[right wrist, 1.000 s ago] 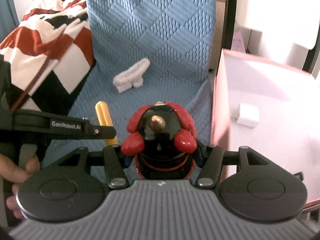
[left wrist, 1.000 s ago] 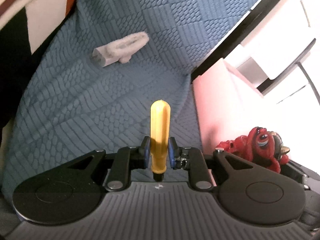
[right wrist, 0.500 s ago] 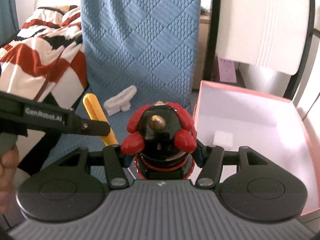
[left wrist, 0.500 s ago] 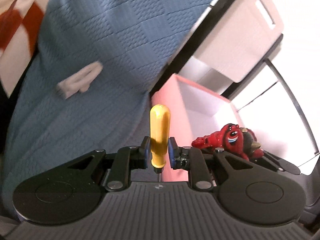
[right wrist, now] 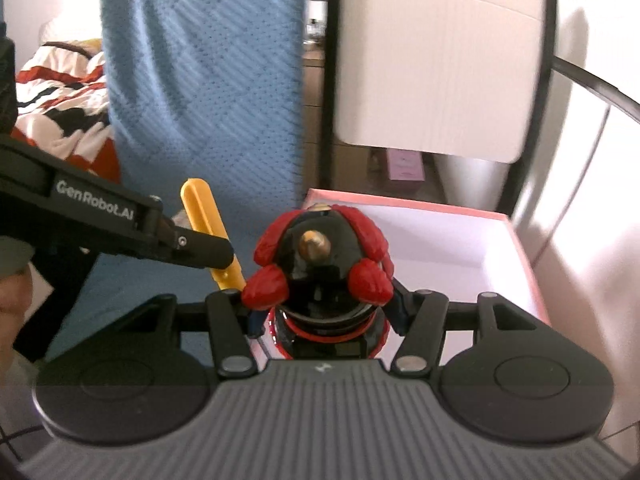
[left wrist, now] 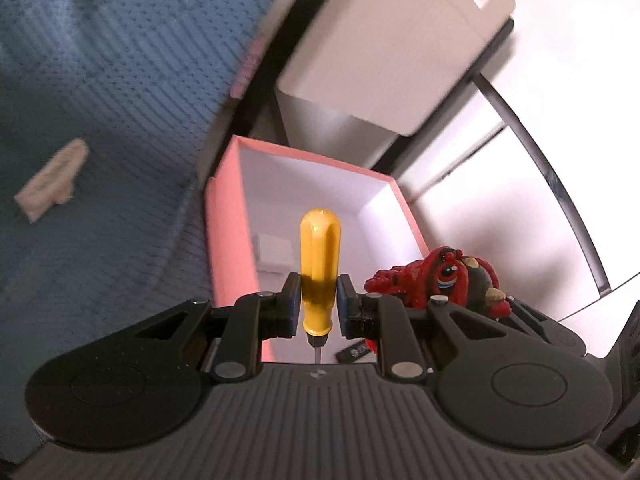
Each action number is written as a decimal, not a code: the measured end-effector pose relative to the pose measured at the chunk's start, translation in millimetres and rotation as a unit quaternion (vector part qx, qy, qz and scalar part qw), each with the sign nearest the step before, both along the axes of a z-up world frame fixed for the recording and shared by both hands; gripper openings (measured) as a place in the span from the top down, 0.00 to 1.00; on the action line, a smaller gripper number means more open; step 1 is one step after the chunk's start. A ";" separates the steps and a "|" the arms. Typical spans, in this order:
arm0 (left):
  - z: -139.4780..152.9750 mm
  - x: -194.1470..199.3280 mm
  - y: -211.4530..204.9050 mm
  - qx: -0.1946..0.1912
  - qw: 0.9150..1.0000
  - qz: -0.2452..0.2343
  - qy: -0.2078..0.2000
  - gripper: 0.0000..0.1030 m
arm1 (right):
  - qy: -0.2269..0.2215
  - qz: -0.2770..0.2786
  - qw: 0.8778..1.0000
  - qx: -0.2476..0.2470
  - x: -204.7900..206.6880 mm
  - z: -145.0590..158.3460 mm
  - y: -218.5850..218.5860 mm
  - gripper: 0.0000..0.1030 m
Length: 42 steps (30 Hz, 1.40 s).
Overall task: Organize rigid objects
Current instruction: 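Carry the figurine in the right tool and screwdriver in the left tool over the box, then open both tools to drop the screwdriver and figurine into the box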
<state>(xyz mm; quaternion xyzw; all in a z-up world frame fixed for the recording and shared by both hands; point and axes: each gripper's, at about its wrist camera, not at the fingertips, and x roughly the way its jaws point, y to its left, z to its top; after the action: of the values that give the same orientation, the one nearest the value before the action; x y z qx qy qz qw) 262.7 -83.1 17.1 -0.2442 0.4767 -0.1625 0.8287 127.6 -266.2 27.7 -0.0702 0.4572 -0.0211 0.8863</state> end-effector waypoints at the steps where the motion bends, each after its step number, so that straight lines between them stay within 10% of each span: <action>1: -1.1 4.0 -7.2 0.001 1.000 -0.006 0.004 0.79 | 0.003 -0.007 1.000 0.001 -0.9 -0.5 -9.0 0.42; 26: -90.4 104.3 -138.2 0.137 0.982 -0.083 0.102 0.78 | 0.181 -0.115 0.977 0.011 23.9 -134.4 -139.7 0.42; 42: -62.6 76.4 -122.1 0.124 0.991 -0.042 0.029 0.60 | 0.127 -0.121 0.984 0.024 27.0 -97.2 -144.0 0.34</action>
<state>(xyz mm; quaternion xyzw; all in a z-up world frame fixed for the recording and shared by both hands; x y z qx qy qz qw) 339.1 -205.2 -45.5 -0.1241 0.5268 -0.1296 0.8309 154.5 -410.2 -69.5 0.0048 0.5713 -0.1084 0.8136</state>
